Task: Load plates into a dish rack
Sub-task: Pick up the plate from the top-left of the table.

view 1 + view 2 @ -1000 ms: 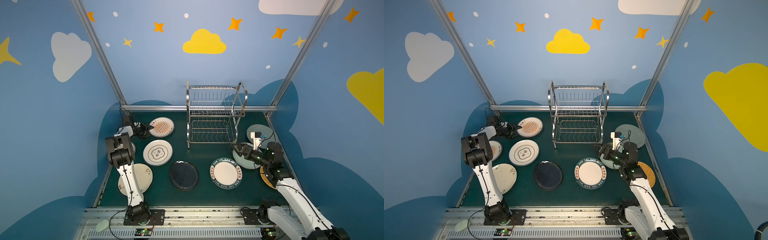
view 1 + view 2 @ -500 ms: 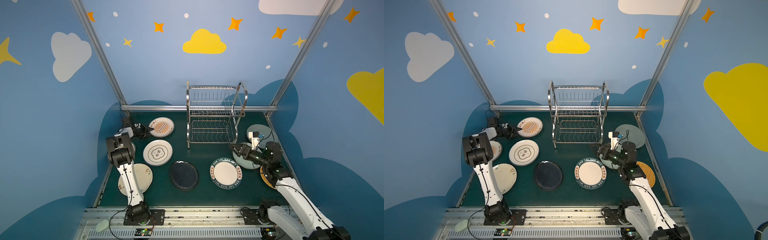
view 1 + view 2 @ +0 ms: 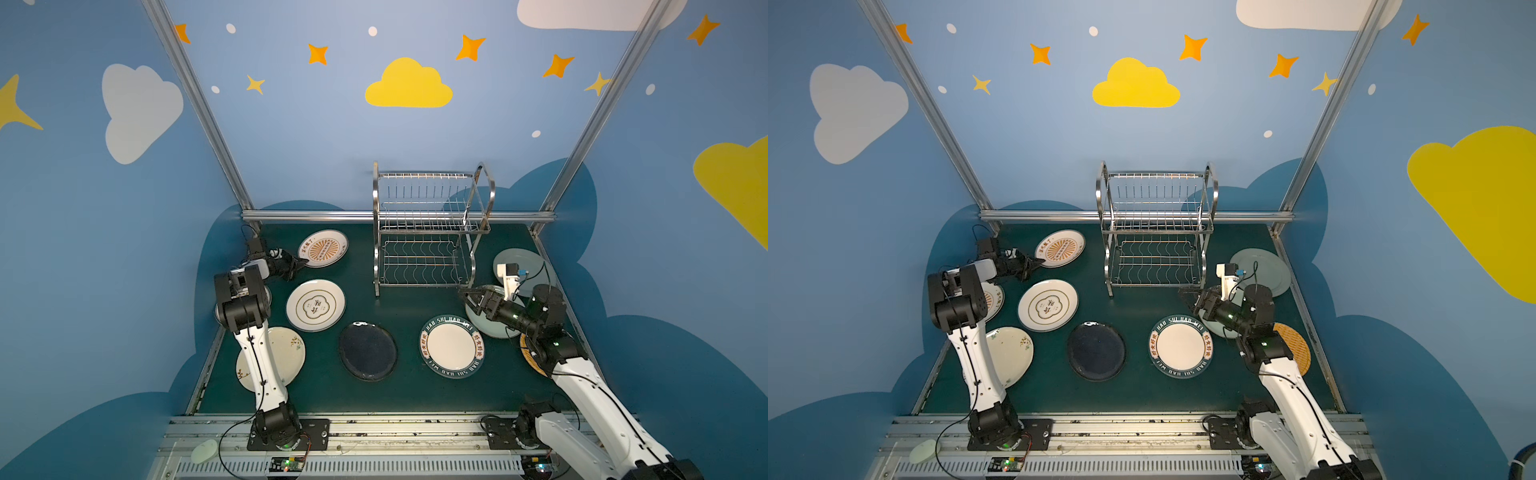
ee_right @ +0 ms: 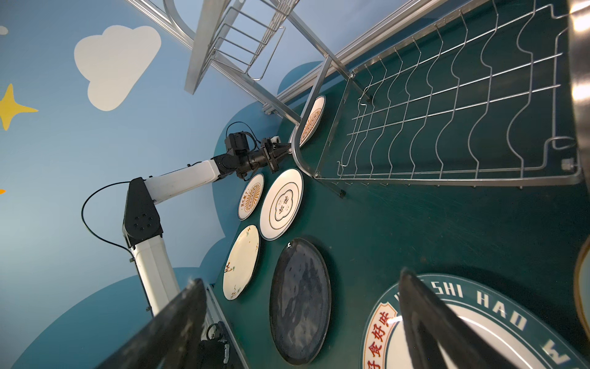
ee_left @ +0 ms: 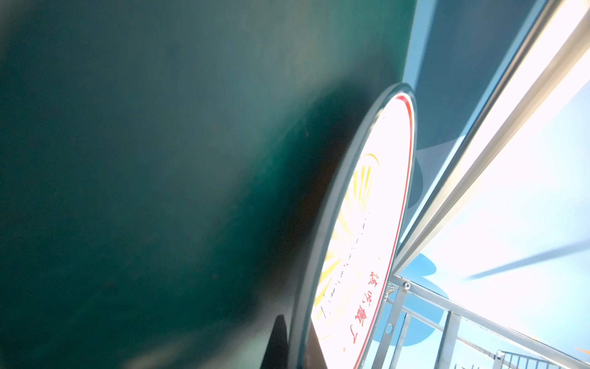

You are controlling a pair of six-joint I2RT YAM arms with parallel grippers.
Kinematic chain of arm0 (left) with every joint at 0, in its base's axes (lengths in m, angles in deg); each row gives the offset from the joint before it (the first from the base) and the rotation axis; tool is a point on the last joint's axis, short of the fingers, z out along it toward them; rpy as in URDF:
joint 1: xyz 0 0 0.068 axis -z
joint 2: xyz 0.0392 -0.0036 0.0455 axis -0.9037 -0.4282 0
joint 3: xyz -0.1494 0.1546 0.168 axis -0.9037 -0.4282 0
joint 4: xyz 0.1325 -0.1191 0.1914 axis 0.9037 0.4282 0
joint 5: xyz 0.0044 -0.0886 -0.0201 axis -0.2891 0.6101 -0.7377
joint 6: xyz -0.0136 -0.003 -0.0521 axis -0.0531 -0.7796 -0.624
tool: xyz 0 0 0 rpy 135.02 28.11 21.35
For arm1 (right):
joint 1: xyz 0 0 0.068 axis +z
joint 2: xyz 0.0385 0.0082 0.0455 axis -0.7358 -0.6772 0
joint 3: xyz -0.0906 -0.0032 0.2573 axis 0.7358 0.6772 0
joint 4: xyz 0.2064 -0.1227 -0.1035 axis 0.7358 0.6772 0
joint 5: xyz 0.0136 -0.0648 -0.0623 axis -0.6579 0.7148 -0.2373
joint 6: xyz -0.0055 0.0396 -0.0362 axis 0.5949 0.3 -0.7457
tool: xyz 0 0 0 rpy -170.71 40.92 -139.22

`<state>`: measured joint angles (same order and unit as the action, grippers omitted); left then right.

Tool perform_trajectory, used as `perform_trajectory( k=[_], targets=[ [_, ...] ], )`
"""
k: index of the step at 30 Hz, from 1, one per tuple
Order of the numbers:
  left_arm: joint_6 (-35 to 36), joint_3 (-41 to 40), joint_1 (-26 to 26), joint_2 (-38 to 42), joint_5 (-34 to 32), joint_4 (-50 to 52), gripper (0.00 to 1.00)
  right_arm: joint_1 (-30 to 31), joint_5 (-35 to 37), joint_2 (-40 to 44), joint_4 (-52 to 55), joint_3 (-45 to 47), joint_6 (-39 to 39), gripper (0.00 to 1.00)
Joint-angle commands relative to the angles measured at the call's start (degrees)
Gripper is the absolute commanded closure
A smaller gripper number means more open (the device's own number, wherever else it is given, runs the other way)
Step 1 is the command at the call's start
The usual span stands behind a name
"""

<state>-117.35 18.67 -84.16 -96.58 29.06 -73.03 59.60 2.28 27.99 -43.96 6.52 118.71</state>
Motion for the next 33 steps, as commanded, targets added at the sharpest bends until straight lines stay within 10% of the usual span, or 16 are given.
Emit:
perform_trajectory(
  k=[1,16,33],
  targets=[
    [-4.6,-1.6,-0.78,1.79,1.12,-5.26,0.96,0.43,0.19,1.28,0.28,0.01,0.26,0.09],
    [-25.1,-31.13,-1.64,29.73,-3.7,-29.71,0.96,1.04,1.44,2.0,-0.04,0.14,1.96,0.09],
    [-2.6,-52.84,4.15,74.06,4.93,1.58,0.96,3.45,0.84,0.75,3.22,-4.06,7.11,0.1]
  ],
)
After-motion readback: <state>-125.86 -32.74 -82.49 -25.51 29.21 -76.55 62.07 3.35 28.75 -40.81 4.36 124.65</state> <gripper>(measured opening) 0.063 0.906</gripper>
